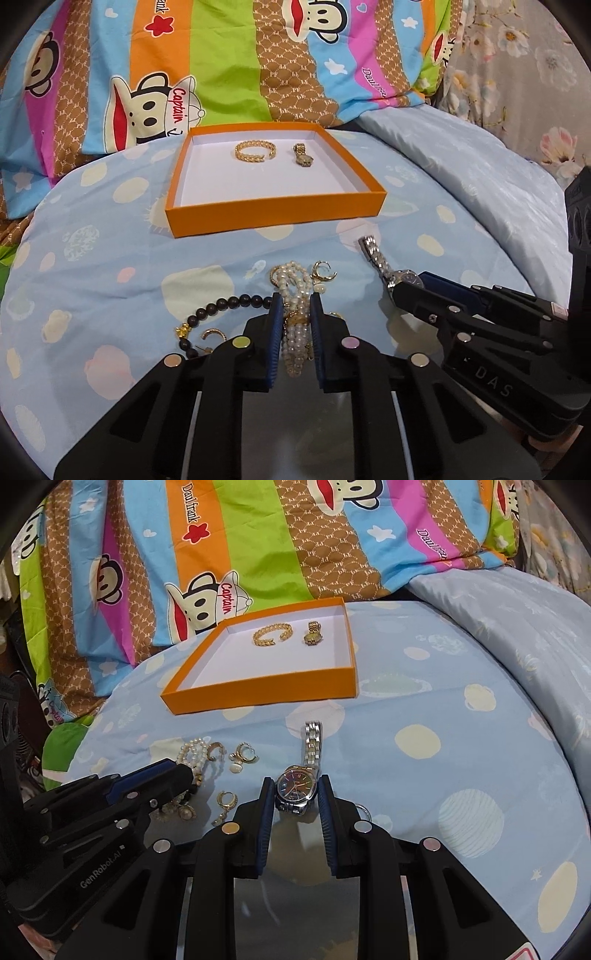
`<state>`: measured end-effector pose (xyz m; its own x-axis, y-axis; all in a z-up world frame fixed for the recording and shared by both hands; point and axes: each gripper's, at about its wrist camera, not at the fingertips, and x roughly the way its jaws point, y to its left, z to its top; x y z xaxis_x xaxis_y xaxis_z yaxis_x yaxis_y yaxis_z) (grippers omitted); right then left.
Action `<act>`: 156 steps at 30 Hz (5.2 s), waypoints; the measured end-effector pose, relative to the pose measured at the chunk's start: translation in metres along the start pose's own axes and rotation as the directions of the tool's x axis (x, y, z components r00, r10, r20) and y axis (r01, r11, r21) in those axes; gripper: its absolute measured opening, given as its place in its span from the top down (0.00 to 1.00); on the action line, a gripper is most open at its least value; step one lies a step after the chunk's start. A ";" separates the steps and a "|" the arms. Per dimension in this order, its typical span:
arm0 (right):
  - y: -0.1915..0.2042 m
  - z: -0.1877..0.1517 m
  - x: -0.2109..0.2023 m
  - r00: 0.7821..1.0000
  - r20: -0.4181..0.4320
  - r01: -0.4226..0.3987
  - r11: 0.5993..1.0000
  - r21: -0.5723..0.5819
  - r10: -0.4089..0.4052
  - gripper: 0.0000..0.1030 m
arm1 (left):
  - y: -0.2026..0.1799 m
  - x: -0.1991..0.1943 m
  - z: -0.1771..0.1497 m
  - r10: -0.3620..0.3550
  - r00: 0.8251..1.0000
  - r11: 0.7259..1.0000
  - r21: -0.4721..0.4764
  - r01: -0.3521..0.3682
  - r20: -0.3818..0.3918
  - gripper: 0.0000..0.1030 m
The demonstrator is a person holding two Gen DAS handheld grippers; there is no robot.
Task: Organize jewelry
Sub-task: 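Carry the silver watch and pearl bracelet over the orange box, then open both grippers to drop the items in the box and withdraw, then move the right gripper toward the silver ring on the bedspread, then grasp the silver ring with the right gripper while the left gripper reaches the black bead bracelet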
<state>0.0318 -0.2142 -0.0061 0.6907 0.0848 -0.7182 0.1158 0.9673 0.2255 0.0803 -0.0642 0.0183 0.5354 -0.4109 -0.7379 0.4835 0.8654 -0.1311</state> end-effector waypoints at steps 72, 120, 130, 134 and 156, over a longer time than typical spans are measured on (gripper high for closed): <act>-0.017 -0.014 -0.010 0.997 0.043 0.061 0.998 0.004 -0.061 0.63 | 0.091 -0.019 -0.017 0.176 0.983 0.961 -0.227 -0.158 0.058 0.40; -0.017 -0.017 0.003 0.998 -0.013 0.061 0.997 0.047 -0.060 0.63 | 0.069 -0.017 -0.041 0.140 0.990 0.969 -0.209 -0.134 0.013 0.34; -0.017 -0.017 0.006 0.998 -0.022 0.053 0.998 0.044 -0.052 0.82 | 0.064 -0.015 -0.040 0.133 0.991 0.974 -0.188 -0.128 0.012 0.34; -0.018 -0.017 0.006 0.998 -0.021 0.053 0.998 0.044 -0.052 0.82 | 0.062 -0.011 -0.039 0.123 0.992 0.976 -0.181 -0.122 -0.004 0.34; -0.014 -0.016 0.002 0.999 -0.006 0.052 0.998 0.032 -0.052 0.92 | 0.053 0.011 -0.020 0.085 0.996 0.981 -0.173 -0.088 -0.023 0.23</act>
<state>0.0198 -0.2236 -0.0214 0.6795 0.0358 -0.7328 0.1742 0.9624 0.2086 0.0981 -0.0174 -0.0101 0.5582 -0.3291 -0.7617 0.3075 0.9347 -0.1785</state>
